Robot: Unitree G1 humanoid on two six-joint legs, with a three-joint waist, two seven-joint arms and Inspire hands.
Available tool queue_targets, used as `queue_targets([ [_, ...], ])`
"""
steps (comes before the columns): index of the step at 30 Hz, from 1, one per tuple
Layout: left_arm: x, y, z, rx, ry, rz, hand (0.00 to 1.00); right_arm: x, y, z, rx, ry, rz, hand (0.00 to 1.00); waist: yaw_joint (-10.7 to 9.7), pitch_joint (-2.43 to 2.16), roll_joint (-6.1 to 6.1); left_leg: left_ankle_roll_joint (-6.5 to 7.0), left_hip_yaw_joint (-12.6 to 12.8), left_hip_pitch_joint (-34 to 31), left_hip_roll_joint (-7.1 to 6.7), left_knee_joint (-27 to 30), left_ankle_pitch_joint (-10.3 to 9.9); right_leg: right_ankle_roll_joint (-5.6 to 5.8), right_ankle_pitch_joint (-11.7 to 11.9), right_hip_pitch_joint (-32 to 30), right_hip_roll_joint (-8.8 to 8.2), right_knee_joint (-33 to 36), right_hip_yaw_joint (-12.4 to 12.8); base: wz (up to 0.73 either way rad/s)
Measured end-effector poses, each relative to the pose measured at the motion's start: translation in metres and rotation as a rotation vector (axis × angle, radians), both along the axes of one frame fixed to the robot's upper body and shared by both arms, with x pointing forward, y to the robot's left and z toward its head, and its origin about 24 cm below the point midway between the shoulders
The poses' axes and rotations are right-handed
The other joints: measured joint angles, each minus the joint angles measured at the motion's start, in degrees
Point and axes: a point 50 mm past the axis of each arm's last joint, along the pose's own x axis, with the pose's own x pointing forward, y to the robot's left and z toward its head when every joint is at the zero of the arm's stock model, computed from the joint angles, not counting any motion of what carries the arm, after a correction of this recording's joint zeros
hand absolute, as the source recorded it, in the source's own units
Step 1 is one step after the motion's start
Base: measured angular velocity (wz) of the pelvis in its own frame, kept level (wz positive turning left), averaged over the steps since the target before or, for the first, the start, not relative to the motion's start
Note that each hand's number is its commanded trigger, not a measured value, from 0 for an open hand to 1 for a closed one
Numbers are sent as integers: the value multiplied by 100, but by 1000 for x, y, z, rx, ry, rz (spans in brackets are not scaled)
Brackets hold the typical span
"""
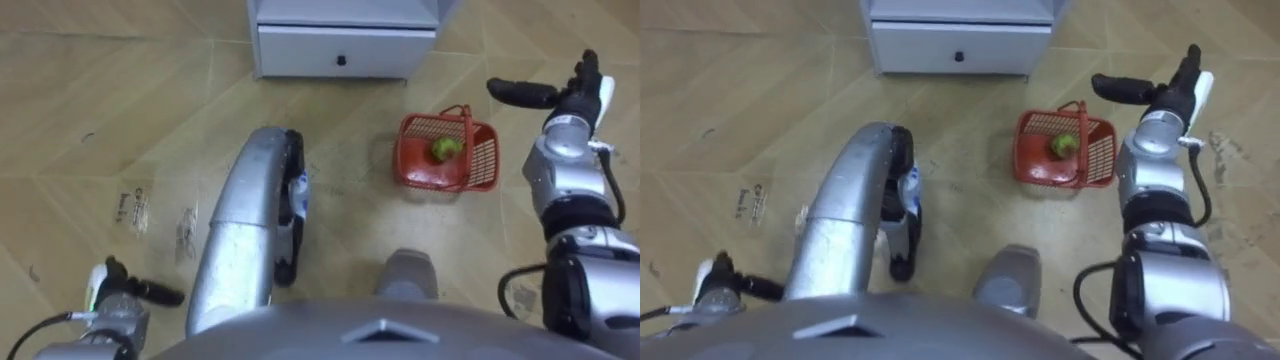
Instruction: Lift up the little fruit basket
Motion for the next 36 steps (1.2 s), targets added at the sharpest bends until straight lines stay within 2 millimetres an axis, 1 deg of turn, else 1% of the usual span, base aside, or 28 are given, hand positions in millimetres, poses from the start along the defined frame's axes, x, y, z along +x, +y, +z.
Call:
queue_targets([
  [1, 0, -2, -1, -5, 0, -5, 0, 0, -2, 1, -7, -3, -4, 0, -4, 1, 2, -10, 9, 11, 47, -3, 15, -3, -4, 1, 11, 2, -5, 13],
  [2, 0, -4, -1, -9, -3, -9, 0, 0, -3, 2, -15, -9, -8, 0, -26, 0, 4, 7, 11, 42, 67, -4, 66, -21, -24, 48, 8, 15, -15, 7],
  [3, -5, -4, -2, -10, 6, -7, 0, 1, -3, 3, -29, -10, -1, 0, -92, -8, -15, 19, 14, 64, 60, -3, 102, -36, -64, 100, 1, 39, -16, 10],
  [4, -6, -4, -2, -11, 9, -7, 0, 1, -3, 4, -40, -12, 5, 0, -115, -14, -27, 9, 25, 67, 59, -5, 117, -48, -80, 112, 1, 63, -14, 12],
  [5, -7, -5, -3, -17, 12, -10, 0, 2, -5, 7, -58, -20, 12, 0, -136, -6, -22, -24, 47, 67, 58, -13, 137, -60, -115, 112, 4, 113, 22, 8],
  [6, -8, -6, -3, -23, 16, -12, 0, 3, -6, 9, -63, -26, 14, 0, -140, 1, -30, -80, 80, 66, 52, -35, 164, -112, -165, 103, -1, 171, 64, 7],
  [7, -9, -7, -3, -24, 20, -18, 0, 4, -6, 10, -65, -28, 15, 0, -147, 4, -34, -112, 93, 63, 37, -45, 178, -138, -187, 103, 9, 202, 87, 9],
  [8, -10, -7, -4, -29, 28, -31, 0, 4, -7, 10, -67, -28, 19, 0, -147, 10, -39, -178, 113, 56, 32, -47, 201, -158, -218, 105, 63, 286, 123, 12],
  [9, -10, -8, -4, -39, 35, -42, 0, 4, -6, 10, -66, -28, 31, 0, -148, 16, -54, -251, 129, 21, 30, -24, 223, -194, -266, 102, 124, 396, 212, 13],
  [10, -11, -9, -4, -45, 41, -53, 0, 6, -4, 10, -72, -28, 50, 0, -147, 29, -80, -337, 144, -41, 31, 23, 239, -239, -348, 98, 136, 536, 244, 8],
  [11, -10, -11, -5, -54, 41, -55, 0, 6, -5, 12, -80, -28, 60, 0, -143, 74, -40, -393, 87, -79, 54, 55, 246, -250, -363, 63, 192, 592, 233, 0],
  [12, -10, -17, -7, -77, 47, -70, 0, 7, -4, 12, -84, -25, 80, 0, -102, 96, 43, -513, 23, -142, 74, 14, 302, -261, -385, -33, 287, 638, 256, -7],
  [14, -12, -20, -9, -98, 68, -104, 0, 9, 3, 10, -91, -13, 123, 0, -102, 103, 66, -642, -5, -202, 123, -69, 372, -284, -397, -157, 349, 714, 296, -7],
  [17, -13, -24, -11, -127, 94, -133, 0, 9, 7, 7, -94, 4, 153, 0, -80, 98, 183, -736, -80, -246, 176, -108, 421, -271, -407, -261, 454, 765, 300, -4],
  [18, -13, -26, -11, -136, 95, -138, 0, 9, 7, 5, -90, 13, 158, 0, -50, 87, 241, -744, -104, -266, 208, -103, 425, -270, -410, -319, 500, 779, 302, -4],
  [19, -13, -26, -11, -140, 97, -141, 0, 8, 7, 4, -89, 17, 160, 0, -25, 85, 257, -746, -106, -271, 226, -102, 426, -275, -413, -320, 510, 787, 309, -8],
  [20, -10, -27, -11, -150, 94, -147, 0, 8, 8, 4, -85, 20, 169, 0, 24, 101, 291, -752, -106, -271, 238, -103, 429, -281, -416, -338, 521, 803, 337, -9],
  [22, -7, -29, -11, -157, 89, -160, 0, 9, 8, 4, -83, 21, 181, 0, 72, 100, 331, -756, -100, -280, 247, -105, 431, -281, -417, -406, 519, 821, 371, -7],
  [24, -3, -31, -11, -164, 88, -176, 0, 13, 12, 6, -87, 16, 203, 0, 111, 127, 376, -761, -88, -288, 263, -107, 434, -285, -419, -437, 517, 844, 404, -5],
  [25, -2, -31, -11, -166, 87, -180, 0, 14, 13, 7, -90, 15, 211, 0, 134, 128, 374, -760, -66, -296, 285, -111, 433, -286, -420, -472, 513, 860, 434, -13],
  [26, -1, -32, -12, -170, 88, -188, 0, 18, 15, 9, -93, 8, 230, 0, 190, 136, 374, -756, -24, -305, 337, -117, 431, -299, -428, -529, 504, 889, 447, -10],
  [29, -3, -33, -12, -172, 103, -213, 0, 24, 21, 13, -97, 3, 282, 0, 263, 136, 404, -756, -15, -364, 348, -127, 436, -297, -431, -604, 496, 902, 449, -2],
  [31, -6, -34, -13, -176, 110, -210, 0, 24, 24, 10, -98, 17, 306, 0, 334, 138, 407, -757, -15, -401, 356, -132, 436, -296, -432, -645, 496, 898, 449, 2],
  [32, -7, -33, -13, -178, 113, -205, 0, 23, 24, 8, -96, 29, 312, 0, 386, 147, 422, -758, -14, -420, 357, -135, 437, -296, -432, -664, 497, 895, 442, 4],
  [36, -15, -33, -14, -180, 133, -187, 0, 20, 24, 2, -83, 64, 326, 0, 504, 141, 524, -752, -4, -533, 356, -131, 445, -294, -436, -775, 495, 902, 449, 4],
])
